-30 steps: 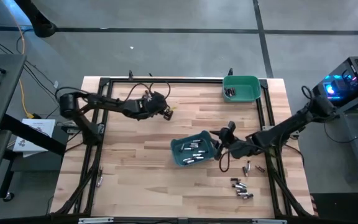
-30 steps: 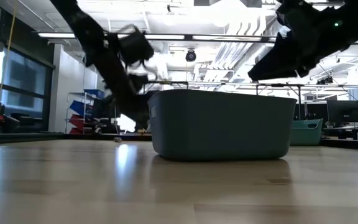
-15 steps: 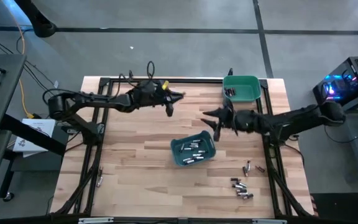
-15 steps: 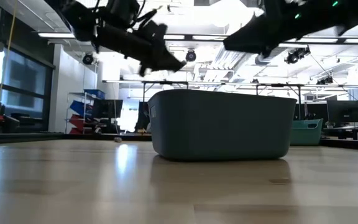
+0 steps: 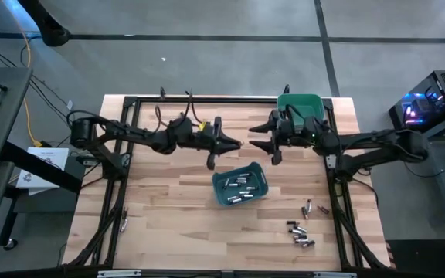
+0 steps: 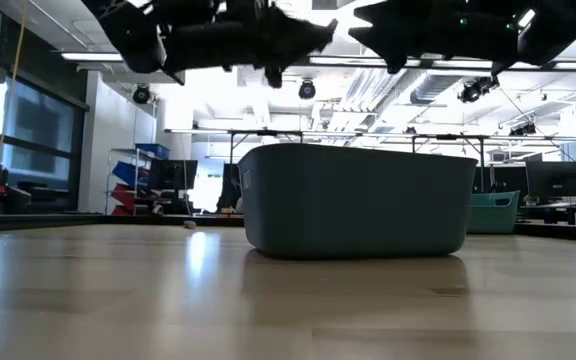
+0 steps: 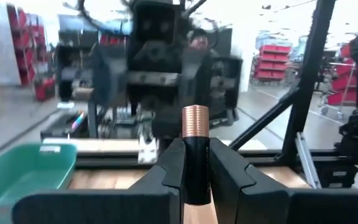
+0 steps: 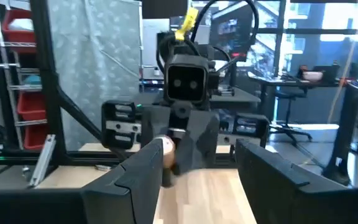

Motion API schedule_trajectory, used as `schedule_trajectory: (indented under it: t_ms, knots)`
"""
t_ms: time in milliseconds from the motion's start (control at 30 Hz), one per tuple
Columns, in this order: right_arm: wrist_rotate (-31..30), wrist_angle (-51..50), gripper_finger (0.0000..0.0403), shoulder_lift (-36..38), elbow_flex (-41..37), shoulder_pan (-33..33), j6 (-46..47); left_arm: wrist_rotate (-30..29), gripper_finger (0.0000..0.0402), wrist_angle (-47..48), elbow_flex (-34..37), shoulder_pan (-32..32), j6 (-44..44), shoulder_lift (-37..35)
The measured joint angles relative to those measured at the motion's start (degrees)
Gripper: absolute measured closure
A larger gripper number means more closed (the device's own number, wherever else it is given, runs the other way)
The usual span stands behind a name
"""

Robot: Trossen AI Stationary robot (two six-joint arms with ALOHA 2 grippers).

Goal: Sort batteries
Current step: Put the black battery into the green bin

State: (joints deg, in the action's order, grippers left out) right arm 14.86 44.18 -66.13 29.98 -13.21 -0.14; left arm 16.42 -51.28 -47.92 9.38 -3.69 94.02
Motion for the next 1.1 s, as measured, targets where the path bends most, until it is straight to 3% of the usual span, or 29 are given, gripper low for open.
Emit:
schedule_trajectory:
  t_ms: [167, 600, 833, 967, 1100]
  knots:
    - [3.09, 4.00, 0.0208, -2.04, -0.02, 2.82, 0.25, -5.00, 0.0369, -2.75, 0.00, -3.32, 0.97, 0.00]
    - [-0.28, 17.61, 0.0208, -10.95, -0.02, 6.62, 3.42, -5.63, 0.0367, -4.42, -0.02, -5.23, 2.81, -0.02]
    - [3.50, 17.28, 0.0210, -14.41, 3.87, 6.65, 3.65, -5.63, 0.0367, -4.45, -0.01, -5.28, 2.87, -0.02]
    - [4.30, 13.89, 0.0235, -15.54, 6.21, 6.57, 1.44, -5.63, 0.0367, -4.40, 0.00, -5.28, 2.87, -0.02]
    - [5.09, 12.90, 0.0288, -15.00, 6.34, 6.59, 1.11, -6.40, 0.0367, -4.38, 0.00, -5.37, 2.88, -0.02]
